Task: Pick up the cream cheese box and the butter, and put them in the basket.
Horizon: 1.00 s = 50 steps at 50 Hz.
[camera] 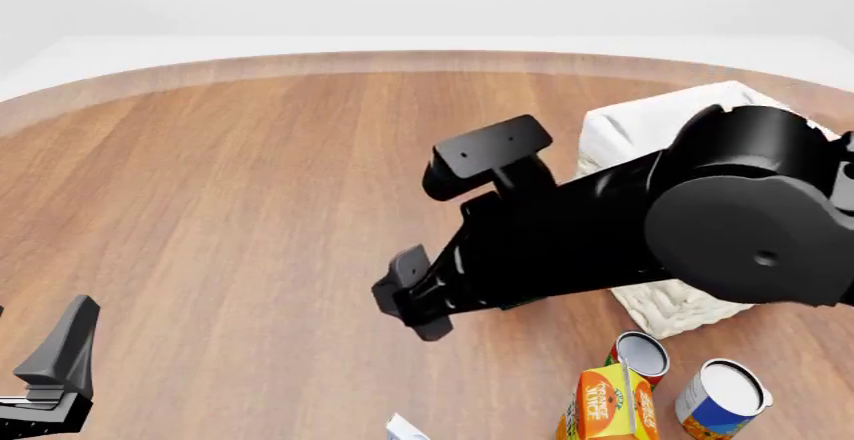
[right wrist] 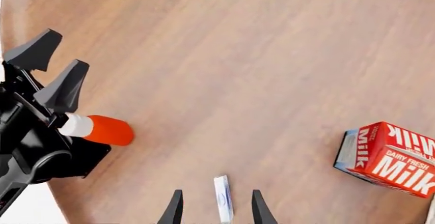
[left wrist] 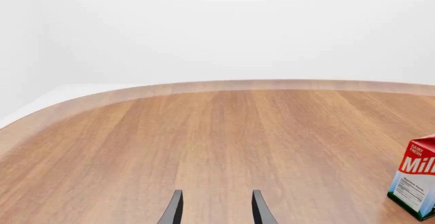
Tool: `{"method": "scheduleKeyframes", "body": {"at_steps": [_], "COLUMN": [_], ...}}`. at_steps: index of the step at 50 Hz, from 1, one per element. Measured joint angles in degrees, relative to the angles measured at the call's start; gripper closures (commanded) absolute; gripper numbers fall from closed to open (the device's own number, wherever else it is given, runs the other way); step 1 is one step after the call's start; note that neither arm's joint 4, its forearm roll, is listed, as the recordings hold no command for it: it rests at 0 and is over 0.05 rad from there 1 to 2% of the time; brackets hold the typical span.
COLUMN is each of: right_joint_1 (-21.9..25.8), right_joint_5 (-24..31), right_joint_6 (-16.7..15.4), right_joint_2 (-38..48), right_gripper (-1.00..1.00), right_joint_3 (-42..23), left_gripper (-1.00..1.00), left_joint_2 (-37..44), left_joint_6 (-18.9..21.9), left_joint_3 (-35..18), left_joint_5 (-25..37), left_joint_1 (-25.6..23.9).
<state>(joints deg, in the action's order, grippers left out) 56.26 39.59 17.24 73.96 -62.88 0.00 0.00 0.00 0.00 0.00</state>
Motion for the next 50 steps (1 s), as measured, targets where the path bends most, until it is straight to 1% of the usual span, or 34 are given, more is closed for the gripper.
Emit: {"method": "scheduleKeyframes", "body": {"at_steps": [31, 50], "right_joint_1": [2.44, 1.99], "right_joint_5": [-6.14, -8.05], "right_joint_6": [4.91, 5.49], "right_joint_2": [5.94, 7.05], "right_gripper": [-1.0, -1.0], "right_joint_3": [5.26, 7.19], "left_gripper": [-1.0, -1.0], "left_joint_2": [0.0, 0.0], "left_joint_6": [0.0, 0.0], "left_joint_3": [0.0, 0.0], "left_joint_5": [0.0, 0.0], "left_joint_1": [0.0, 0.0]}}
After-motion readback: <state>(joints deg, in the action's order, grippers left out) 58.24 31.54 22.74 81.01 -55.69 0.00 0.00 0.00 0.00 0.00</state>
